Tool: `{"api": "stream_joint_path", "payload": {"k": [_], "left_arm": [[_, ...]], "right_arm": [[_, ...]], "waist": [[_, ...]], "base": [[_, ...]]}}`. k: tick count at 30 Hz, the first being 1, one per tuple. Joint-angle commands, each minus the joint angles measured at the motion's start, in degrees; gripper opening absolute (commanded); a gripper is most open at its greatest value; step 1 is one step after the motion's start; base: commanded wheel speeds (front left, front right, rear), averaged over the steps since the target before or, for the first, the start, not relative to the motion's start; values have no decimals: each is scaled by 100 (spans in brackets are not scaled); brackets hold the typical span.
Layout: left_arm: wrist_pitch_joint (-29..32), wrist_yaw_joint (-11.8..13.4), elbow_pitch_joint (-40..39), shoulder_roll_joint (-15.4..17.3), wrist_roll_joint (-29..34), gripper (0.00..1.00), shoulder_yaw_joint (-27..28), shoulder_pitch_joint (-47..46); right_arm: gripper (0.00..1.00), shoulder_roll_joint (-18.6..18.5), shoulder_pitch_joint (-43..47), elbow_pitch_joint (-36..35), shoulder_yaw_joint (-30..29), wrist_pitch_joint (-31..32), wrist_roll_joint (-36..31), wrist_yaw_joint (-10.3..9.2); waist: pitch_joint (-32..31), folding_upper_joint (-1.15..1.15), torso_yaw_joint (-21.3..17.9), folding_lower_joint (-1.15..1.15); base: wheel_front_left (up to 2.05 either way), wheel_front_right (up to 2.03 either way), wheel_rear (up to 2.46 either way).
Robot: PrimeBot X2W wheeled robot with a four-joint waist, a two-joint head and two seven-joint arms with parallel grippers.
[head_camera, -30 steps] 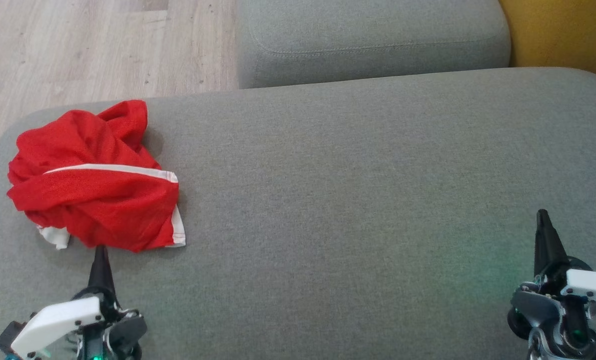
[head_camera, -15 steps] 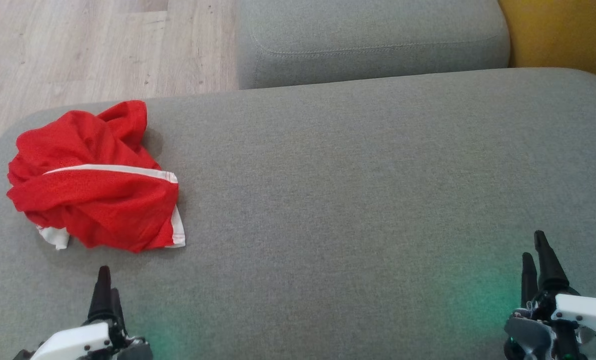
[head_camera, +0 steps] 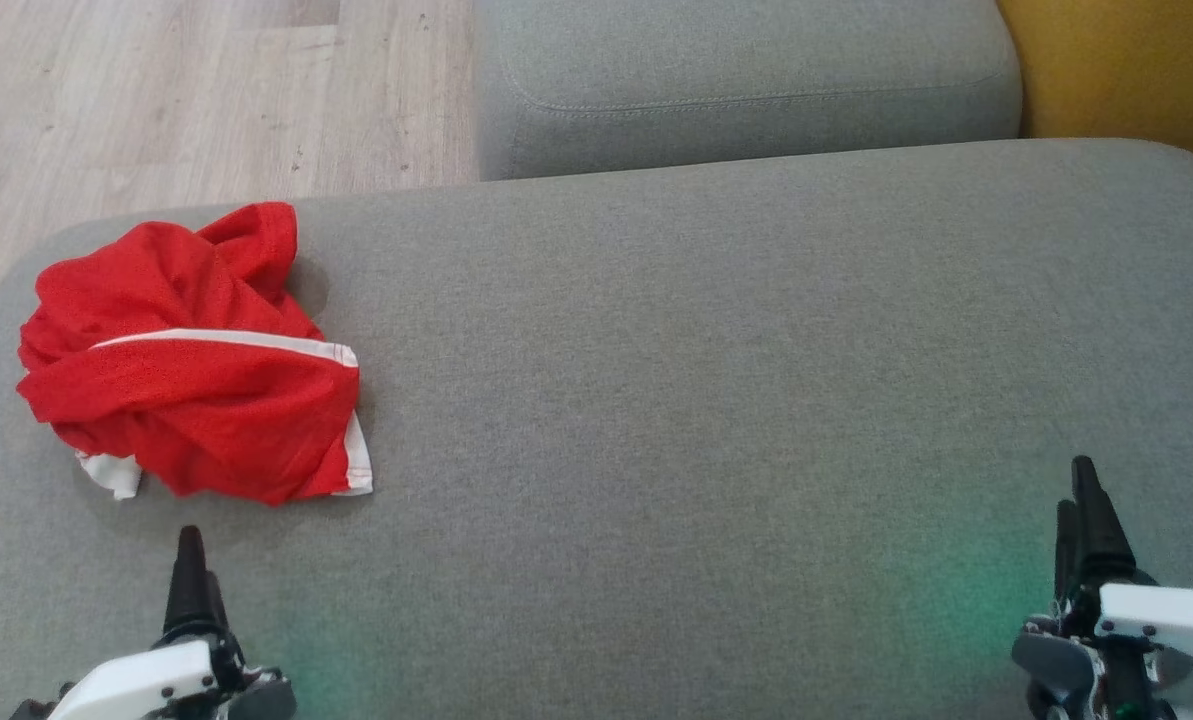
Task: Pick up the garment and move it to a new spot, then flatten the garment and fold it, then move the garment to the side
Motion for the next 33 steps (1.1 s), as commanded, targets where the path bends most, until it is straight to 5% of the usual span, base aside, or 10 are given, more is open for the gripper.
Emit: {"api": "stream_joint_path", "payload": {"k": [1, 18, 33], "left_arm": [[-61, -9, -234, 21, 109, 100, 114, -232], [-330, 195, -579, 25, 1179, 100, 207, -338], [-599, 514, -1168, 29, 3422, 100, -411, -367]], "right_arm": [[100, -28, -278, -240, 21, -57, -171, -1], [100, -33, -338, -795, 57, -327, -1915, -1], [100, -39, -301, -1092, 325, -598, -3871, -2]], "waist": [[-1, 0, 0, 0], [53, 0, -11, 0], [89, 0, -30, 0]], "base": [[0, 0, 0], [0, 0, 0], [0, 0, 0]]}}
